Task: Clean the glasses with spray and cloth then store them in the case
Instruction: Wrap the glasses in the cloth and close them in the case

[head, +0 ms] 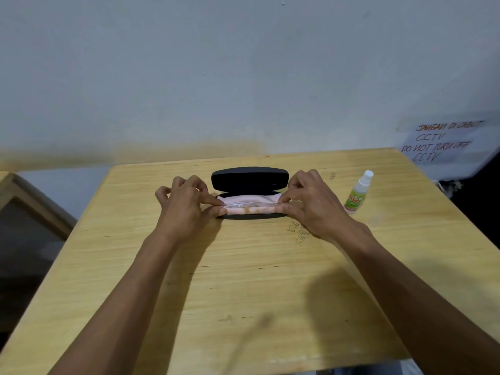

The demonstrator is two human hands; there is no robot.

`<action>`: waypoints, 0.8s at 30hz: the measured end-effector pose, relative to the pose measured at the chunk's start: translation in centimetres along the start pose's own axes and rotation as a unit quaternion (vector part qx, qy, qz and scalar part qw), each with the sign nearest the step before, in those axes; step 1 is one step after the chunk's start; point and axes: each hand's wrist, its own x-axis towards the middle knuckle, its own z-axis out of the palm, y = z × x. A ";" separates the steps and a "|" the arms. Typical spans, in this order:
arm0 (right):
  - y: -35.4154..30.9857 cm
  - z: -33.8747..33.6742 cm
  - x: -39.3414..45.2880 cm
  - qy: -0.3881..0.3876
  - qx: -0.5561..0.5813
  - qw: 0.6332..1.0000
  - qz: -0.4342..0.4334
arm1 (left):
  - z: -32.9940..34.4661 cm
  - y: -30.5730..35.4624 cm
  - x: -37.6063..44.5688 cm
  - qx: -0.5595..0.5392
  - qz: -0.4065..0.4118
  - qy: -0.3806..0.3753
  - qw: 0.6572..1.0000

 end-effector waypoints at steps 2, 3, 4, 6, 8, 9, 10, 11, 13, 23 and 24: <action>-0.2 -0.2 0.1 -0.007 0.006 1.000 0.015 | -0.1 0.0 0.3 -0.013 -0.015 -0.015 1.000; -0.3 -0.3 0.1 -0.010 0.008 1.000 0.022 | -0.1 0.0 0.4 -0.017 -0.020 -0.023 0.999; -0.4 -0.3 0.1 -0.010 0.008 1.000 0.025 | -0.2 0.0 0.4 -0.020 -0.022 -0.031 0.999; -0.4 -0.2 0.0 -0.009 0.008 1.000 0.029 | -0.1 0.1 0.3 -0.027 -0.029 -0.044 0.998; -0.4 -0.2 -0.2 -0.014 0.007 0.999 0.030 | 0.0 0.2 0.1 -0.038 -0.039 -0.046 0.997; -0.4 -0.1 -0.3 -0.018 0.006 0.999 0.029 | 0.0 0.3 0.0 -0.042 -0.043 -0.044 0.997; -0.3 -0.1 -0.4 -0.022 0.005 0.999 0.028 | 0.1 0.3 -0.1 -0.043 -0.046 -0.043 0.997; -0.3 0.0 -0.5 -0.024 0.004 0.999 0.029 | 0.1 0.3 -0.1 -0.042 -0.048 -0.043 0.997; -0.3 0.1 -0.6 -0.020 0.010 0.999 0.035 | 0.2 0.3 -0.1 -0.038 -0.054 -0.043 0.997; -0.5 0.5 -1.7 0.040 0.091 0.991 0.084 | 0.3 0.2 -1.5 -0.100 -0.052 0.013 0.994; -0.5 0.3 -1.8 0.050 0.095 0.990 0.091 | 0.1 0.2 -1.6 -0.115 -0.058 0.024 0.991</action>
